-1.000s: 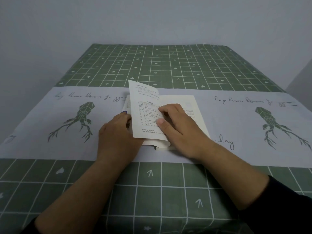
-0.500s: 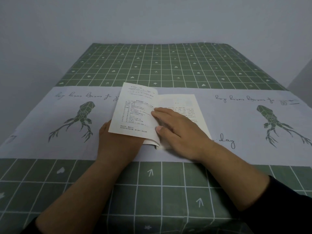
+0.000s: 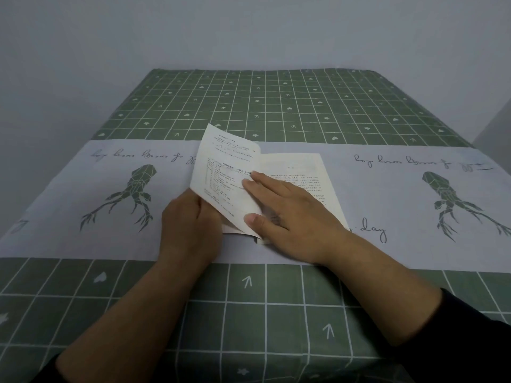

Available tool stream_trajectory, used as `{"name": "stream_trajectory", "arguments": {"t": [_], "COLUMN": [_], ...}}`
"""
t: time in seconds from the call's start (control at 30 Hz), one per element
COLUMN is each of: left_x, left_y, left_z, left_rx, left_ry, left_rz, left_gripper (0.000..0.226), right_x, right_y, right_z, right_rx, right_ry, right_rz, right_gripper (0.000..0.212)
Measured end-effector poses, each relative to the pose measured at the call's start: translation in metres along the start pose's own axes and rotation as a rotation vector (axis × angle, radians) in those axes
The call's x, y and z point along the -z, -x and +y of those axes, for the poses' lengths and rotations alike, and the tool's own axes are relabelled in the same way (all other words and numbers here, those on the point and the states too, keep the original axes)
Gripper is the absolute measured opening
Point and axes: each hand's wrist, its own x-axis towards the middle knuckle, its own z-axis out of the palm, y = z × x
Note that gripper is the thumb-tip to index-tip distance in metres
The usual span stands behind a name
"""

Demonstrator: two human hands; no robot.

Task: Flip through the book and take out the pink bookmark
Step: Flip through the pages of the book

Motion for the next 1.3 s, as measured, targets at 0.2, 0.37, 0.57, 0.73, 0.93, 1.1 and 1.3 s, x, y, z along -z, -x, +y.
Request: {"name": "stream_trajectory", "arguments": {"t": [0.2, 0.37, 0.57, 0.73, 0.93, 1.1, 1.3], "left_x": [0.002, 0.003, 0.003, 0.001, 0.001, -0.002, -0.007], "left_y": [0.005, 0.002, 0.0, -0.001, -0.001, -0.001, 0.002], "left_z": [0.01, 0.01, 0.004, -0.001, 0.0, 0.002, 0.002], "left_rx": [0.083, 0.085, 0.045, 0.007, -0.037, -0.129, -0.108], "left_ry": [0.223, 0.195, -0.003, -0.132, -0.212, -0.182, -0.195], "left_rz": [0.016, 0.101, 0.095, 0.065, -0.004, -0.098, -0.194], "left_gripper": [0.069, 0.027, 0.07, 0.06, 0.044, 0.048, 0.051], "right_x": [-0.001, 0.0, 0.0, -0.001, -0.001, -0.001, 0.0], "right_y": [-0.001, -0.001, 0.0, -0.001, -0.001, -0.001, 0.0], "right_z": [0.0, 0.0, -0.002, -0.002, -0.002, -0.002, -0.003], "right_rx": [0.009, 0.007, 0.01, 0.017, 0.02, 0.014, 0.019], "right_ry": [0.031, 0.039, 0.054, 0.083, 0.095, 0.095, 0.085], "right_rz": [-0.021, -0.026, -0.028, -0.023, -0.022, -0.018, -0.022], "right_gripper": [0.068, 0.068, 0.068, 0.067, 0.068, 0.068, 0.067]}}
